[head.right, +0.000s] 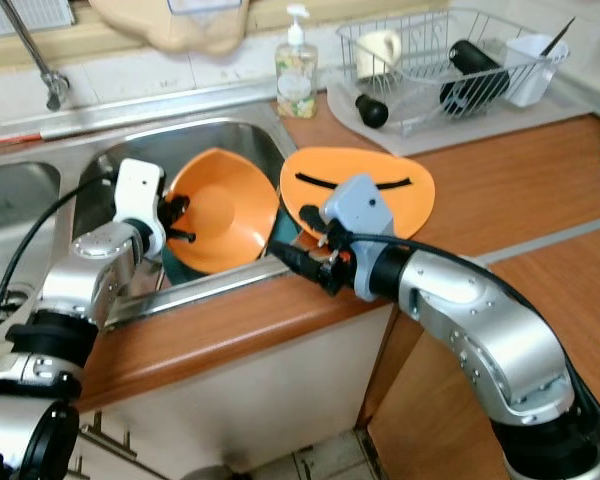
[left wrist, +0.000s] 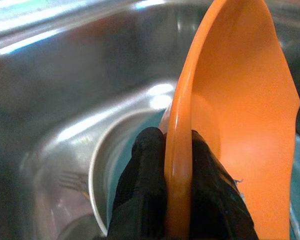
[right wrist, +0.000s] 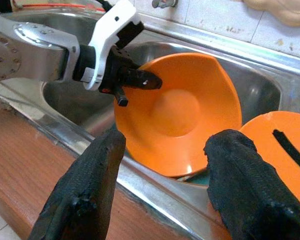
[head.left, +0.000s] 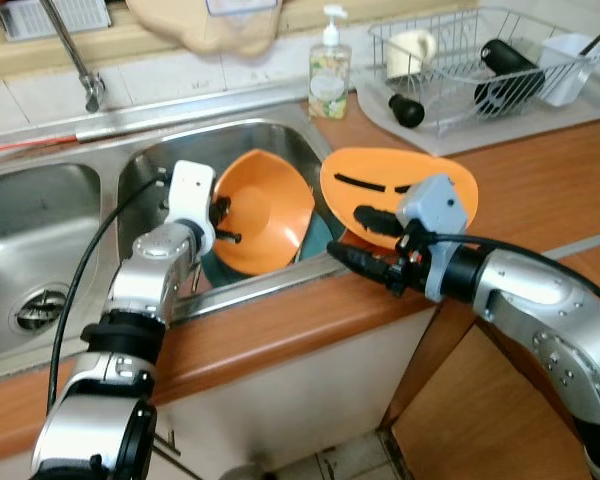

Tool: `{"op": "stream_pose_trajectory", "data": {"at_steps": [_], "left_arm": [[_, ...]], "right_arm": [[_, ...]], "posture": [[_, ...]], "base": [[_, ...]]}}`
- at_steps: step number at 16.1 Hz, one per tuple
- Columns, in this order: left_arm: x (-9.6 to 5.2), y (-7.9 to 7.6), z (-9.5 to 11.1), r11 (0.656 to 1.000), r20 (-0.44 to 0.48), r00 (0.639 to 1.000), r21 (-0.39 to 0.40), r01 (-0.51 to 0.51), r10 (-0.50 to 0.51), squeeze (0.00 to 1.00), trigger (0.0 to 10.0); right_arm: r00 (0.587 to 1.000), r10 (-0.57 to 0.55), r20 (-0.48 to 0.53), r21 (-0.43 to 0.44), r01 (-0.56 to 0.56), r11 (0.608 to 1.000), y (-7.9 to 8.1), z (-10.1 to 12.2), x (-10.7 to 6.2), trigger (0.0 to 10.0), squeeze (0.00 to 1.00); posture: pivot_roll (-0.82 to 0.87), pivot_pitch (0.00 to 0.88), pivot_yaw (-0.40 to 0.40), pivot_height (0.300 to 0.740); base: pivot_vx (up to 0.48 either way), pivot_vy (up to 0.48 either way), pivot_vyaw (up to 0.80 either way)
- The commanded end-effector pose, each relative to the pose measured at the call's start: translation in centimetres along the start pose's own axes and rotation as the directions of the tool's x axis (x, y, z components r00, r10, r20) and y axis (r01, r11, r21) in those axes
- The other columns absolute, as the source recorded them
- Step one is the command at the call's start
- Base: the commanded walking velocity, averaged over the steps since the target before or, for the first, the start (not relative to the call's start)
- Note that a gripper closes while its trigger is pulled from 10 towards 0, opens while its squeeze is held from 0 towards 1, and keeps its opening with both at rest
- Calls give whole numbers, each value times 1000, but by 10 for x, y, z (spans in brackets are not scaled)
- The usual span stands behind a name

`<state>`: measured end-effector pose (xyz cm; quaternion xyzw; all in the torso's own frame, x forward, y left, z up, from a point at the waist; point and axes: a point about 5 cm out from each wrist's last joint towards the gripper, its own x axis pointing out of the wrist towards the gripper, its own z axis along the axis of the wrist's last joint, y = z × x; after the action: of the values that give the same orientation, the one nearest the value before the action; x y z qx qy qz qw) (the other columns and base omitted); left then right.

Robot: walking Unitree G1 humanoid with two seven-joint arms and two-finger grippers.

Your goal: Kitchen organization

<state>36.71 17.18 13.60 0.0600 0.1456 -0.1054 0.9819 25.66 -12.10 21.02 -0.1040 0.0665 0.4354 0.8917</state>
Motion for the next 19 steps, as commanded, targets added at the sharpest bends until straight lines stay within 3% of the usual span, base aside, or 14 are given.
{"op": "stream_pose_trajectory", "data": {"at_steps": [1, 2, 8, 9, 10, 11, 12, 13, 15, 16, 19], "left_arm": [[1, 5, 8, 1000, 2, 1000, 17, -3, 3, 0, 10000], [2, 2, 0, 999, -57, 998, 28, 30, -28, 0, 10000], [4, -1, -3, 998, -85, 995, 42, 56, -52, 31, 10000], [4, -1, -4, 997, -89, 994, 44, 61, -57, 208, 10000], [4, -2, -5, 997, -95, 993, 46, 69, -64, 486, 10000], [4, -2, -5, 996, -96, 993, 51, 71, -66, 620, 10000], [4, -2, -5, 996, -95, 993, 54, 69, -64, 624, 10000], [4, -2, -5, 996, -93, 994, 54, 67, -61, 761, 10000], [4, -1, -5, 996, -94, 994, 54, 67, -62, 804, 10000], [4, -1, -6, 996, -94, 994, 55, 68, -63, 875, 10000], [3, 0, -6, 996, -81, 995, 60, 58, -53, 894, 10000]], "right_arm": [[1000, 14, -7, -22, -15, 1000, 3, 2, -1, 10000, 0], [1000, 17, -19, -23, -17, 1000, 3, 0, -1, 10000, 0], [999, 18, -35, -28, -19, 999, 3, -2, -1, 10000, 0], [999, 17, -36, -30, -18, 999, 3, -3, 0, 10000, 0], [999, 16, -37, -32, -17, 999, 3, -3, 0, 10000, 0], [999, 14, -36, -32, -16, 999, 3, -3, 0, 10000, 0], [999, 11, -35, -31, -12, 999, 3, -3, 0, 10000, 0], [999, 4, -32, -30, -5, 1000, 2, -3, 0, 10000, 0], [1000, 0, -31, -31, -1, 1000, 1, -3, 0, 10000, 0], [1000, -1, -31, -31, 0, 1000, 1, -3, 0, 10000, 0], [999, -5, -33, -31, 4, 1000, 0, -4, 1, 10000, 0]], "posture": [[-59, 0, 95, 740], [-59, 0, 96, 740], [-59, 0, 93, 740], [-57, 0, 92, 740], [-57, 0, 92, 740], [-57, 0, 92, 740], [-57, 0, 92, 740], [-57, 0, 94, 740], [-57, 0, 94, 740], [-57, 0, 94, 740], [-57, 0, 94, 740]], "base": [[0, 0, 0], [0, 0, 0], [0, 0, 0], [0, 0, 0], [0, 0, 0], [0, 0, 0], [0, 0, 0], [0, 0, 0], [0, 0, 0], [0, 0, 0], [0, 0, 0]]}}
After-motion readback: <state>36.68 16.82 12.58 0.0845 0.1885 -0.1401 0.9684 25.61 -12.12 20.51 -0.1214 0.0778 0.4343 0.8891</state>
